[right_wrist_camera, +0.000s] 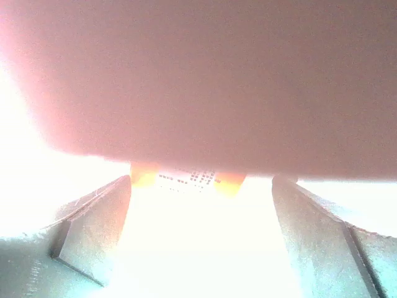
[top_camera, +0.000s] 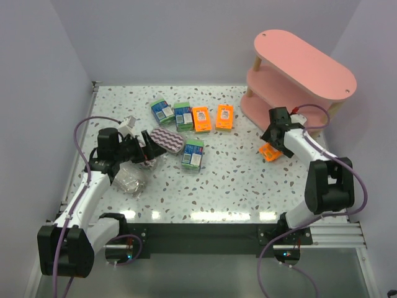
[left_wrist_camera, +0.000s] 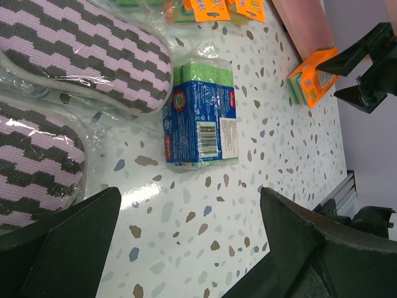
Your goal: Place and organize the cleaning sponges onto the shelf
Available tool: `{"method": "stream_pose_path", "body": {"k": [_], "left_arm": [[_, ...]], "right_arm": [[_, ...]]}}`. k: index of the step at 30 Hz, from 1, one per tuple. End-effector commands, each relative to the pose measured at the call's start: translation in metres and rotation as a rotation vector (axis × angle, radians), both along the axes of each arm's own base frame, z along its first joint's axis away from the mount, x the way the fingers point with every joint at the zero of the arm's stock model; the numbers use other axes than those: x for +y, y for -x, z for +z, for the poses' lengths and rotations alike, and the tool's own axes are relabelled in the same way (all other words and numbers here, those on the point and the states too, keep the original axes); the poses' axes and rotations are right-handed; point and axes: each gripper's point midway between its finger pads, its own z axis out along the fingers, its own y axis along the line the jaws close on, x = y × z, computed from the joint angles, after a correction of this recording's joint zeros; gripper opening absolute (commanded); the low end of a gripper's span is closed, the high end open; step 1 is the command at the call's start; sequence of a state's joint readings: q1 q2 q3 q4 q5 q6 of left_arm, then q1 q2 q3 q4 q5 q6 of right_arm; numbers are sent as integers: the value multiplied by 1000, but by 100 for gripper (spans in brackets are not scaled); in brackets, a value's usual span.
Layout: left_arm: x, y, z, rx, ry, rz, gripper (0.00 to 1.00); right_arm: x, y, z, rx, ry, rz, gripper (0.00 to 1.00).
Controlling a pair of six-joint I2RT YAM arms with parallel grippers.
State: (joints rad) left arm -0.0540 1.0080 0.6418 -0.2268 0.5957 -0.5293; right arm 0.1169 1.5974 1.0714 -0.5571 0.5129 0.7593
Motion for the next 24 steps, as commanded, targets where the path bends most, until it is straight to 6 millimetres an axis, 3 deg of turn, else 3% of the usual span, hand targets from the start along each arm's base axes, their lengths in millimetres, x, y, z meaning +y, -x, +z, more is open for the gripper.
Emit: {"method": "stream_pose_path", "body": {"k": [1,2,9,11,12,13,18,20,22,24], "left_arm": [[-1,-2,8,-61,-11,-17,100],[-1,-2,9,-62,-8,-16,100],[-4,-4,9,-70,13,-20,100],[-4,-4,8,-66,17,-17,100],[-4,-3,7,-64,20,-19,100],[-5,-2,8,-64,24,-20,100],[-5,-1,7,-64,34,-18,100],[-5,1,8,-68,32,-15,100],[-4,3,8,-68,29,-12,100],[-3,5,6,-62,25,-11,100]], "right_arm": [[9,19,18,-15,-46,71,98],[11,23,26,-35,-48,92,98],[31,44,29,40,-79,288,98],[54,47,22,55,-156,391,93],[62,47,21,63,-168,433,86],[70,49,14,87,-182,465,69],[119,60,-2,147,-155,622,46],[125,61,-9,169,-143,618,33],[118,59,-13,186,-110,577,22],[105,60,-24,248,-41,540,17]]}}
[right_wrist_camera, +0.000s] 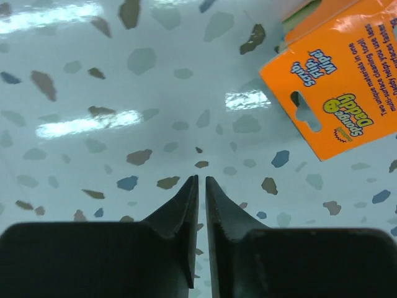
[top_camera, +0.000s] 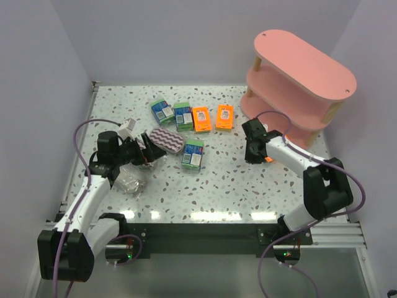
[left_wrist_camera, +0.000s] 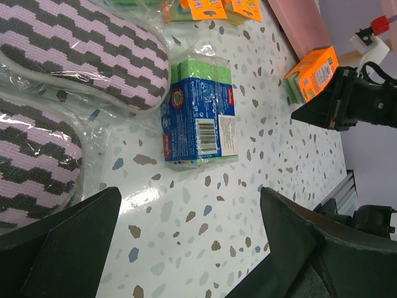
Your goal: Place and organize the cleaning sponges onto the shelf
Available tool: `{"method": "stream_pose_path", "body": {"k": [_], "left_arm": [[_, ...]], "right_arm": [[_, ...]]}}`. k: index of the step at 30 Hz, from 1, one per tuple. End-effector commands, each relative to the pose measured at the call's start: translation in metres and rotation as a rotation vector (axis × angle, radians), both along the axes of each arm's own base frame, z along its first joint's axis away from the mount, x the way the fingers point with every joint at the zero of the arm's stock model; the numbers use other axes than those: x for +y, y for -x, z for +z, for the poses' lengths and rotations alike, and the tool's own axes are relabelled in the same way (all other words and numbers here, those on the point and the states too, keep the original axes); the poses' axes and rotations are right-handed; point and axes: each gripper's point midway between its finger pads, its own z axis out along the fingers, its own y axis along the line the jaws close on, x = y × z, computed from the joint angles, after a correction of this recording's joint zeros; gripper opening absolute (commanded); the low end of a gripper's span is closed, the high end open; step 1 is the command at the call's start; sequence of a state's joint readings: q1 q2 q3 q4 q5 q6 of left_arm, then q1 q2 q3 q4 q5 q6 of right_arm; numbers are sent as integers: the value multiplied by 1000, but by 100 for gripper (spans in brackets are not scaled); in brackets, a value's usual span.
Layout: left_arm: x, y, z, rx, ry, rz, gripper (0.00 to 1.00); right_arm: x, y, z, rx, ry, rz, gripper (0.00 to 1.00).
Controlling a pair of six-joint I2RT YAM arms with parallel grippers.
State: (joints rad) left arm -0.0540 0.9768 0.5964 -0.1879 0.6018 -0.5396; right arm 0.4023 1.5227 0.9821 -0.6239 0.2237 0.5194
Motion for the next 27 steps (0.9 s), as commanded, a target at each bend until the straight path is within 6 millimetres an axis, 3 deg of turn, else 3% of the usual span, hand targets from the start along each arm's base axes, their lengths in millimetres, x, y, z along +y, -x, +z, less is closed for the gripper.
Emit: {"method": "stream_pose_path", "body": {"k": [1,3,9,21,27], "left_arm": [[-2,1,10,-47,11,-11,100],[-1,3,7,-41,4,-7,100],[0,4,6,-42,-9,-8,100],[4,4,6,-45,-41,-6,100],[2,3,8,-47,-26,-8,100]], "right_arm": [[-21,-7,-5,25,117,-63,11],[-30,-7,-16,62,185,-72,4],[-42,-25,-22,63,285,-91,1],[-115,-50,2,53,407,-242,0],[-116,-54,12,29,398,-246,0]]}}
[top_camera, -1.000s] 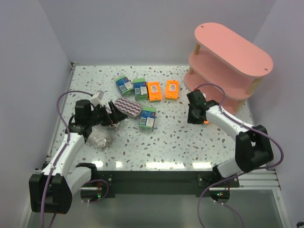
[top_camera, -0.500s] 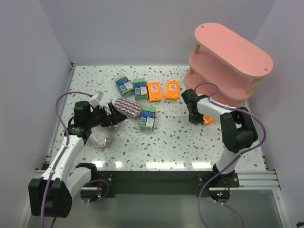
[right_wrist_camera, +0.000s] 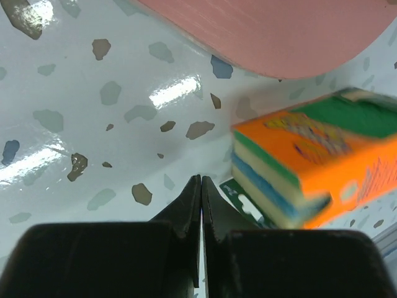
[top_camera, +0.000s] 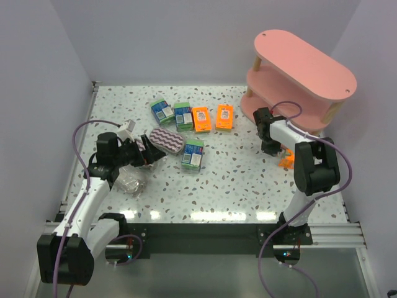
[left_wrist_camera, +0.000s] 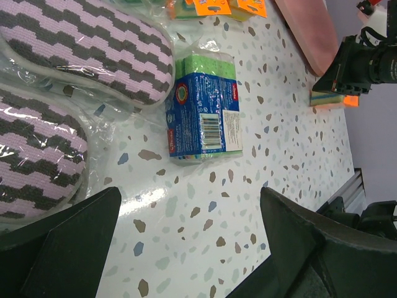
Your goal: Place and organize the cleaning sponges onto the shelf
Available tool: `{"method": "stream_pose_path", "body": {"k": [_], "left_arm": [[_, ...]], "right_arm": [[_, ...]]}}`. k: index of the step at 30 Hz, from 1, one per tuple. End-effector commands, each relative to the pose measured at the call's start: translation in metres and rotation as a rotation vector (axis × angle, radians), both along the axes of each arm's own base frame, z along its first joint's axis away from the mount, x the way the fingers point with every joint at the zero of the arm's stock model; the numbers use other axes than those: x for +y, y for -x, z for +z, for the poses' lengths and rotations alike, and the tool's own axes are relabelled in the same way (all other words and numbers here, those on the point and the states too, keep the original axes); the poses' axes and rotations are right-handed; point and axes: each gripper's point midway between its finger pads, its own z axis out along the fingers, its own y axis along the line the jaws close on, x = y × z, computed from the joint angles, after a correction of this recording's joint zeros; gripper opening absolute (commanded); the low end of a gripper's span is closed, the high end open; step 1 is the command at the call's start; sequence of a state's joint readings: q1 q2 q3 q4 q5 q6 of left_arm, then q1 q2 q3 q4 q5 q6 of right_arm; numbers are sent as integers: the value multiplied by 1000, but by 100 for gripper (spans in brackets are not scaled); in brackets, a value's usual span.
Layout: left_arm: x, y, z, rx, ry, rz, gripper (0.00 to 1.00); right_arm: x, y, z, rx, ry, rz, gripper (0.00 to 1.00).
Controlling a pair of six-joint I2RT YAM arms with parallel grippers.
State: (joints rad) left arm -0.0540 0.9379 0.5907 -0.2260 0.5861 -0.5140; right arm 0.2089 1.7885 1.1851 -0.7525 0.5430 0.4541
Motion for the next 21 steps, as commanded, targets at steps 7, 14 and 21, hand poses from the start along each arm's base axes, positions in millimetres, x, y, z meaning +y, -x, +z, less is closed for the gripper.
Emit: {"method": "stream_pose_path", "body": {"k": [7,14,21], "left_arm": [[-1,-2,6,-32,-1,-8,100],[-9,-5,9,-47,26,-58,100],[-18,-1,-3,3,34,-138,100]], "right_arm": [[18,-2,42,-135,-136,31,41],[18,34,91,-251,-209,-55,71],[-31,123,73,-133,-7,-370,86]]}}
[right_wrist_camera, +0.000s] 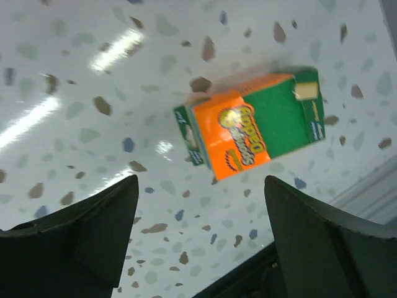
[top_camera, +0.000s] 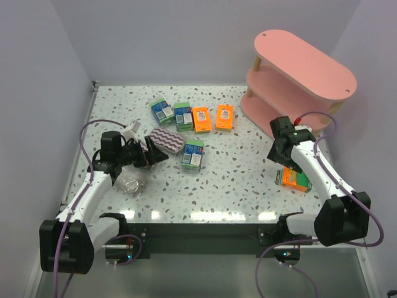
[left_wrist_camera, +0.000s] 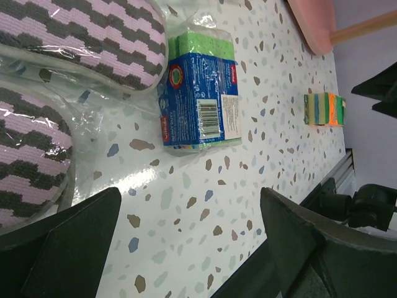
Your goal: Place and organize the cleaning sponges onto the shelf
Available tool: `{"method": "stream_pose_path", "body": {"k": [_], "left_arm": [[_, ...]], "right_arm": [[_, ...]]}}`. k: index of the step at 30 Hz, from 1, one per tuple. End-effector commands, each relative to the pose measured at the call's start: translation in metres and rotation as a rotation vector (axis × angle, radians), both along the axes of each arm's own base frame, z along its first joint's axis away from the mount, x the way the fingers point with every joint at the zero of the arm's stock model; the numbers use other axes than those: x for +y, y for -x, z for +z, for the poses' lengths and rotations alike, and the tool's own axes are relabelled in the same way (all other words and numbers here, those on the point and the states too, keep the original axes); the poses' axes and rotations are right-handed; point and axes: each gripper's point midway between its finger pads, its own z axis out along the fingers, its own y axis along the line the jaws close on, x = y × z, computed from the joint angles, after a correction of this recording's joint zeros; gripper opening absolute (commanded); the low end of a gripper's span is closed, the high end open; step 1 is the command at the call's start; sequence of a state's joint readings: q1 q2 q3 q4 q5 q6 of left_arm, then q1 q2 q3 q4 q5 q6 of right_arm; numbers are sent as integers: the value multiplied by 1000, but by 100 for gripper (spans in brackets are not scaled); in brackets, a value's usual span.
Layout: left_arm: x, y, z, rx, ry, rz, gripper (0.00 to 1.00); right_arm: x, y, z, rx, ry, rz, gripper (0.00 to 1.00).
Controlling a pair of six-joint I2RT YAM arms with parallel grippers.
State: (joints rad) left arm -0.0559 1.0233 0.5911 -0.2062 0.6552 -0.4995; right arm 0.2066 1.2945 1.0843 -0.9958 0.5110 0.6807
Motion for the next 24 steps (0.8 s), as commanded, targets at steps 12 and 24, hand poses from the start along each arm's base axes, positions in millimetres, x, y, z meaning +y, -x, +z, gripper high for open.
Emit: {"method": "stream_pose_path", "body": {"k": [12,24], "left_arm": [[-10,6,7,-42,8,-101,100],[-8,14,4,-37,-16,-110,100]], "right_arm": [[-67,86,-31,-88,-40,-651,86],[-86,68,-73,-236,-254,-887,94]]}}
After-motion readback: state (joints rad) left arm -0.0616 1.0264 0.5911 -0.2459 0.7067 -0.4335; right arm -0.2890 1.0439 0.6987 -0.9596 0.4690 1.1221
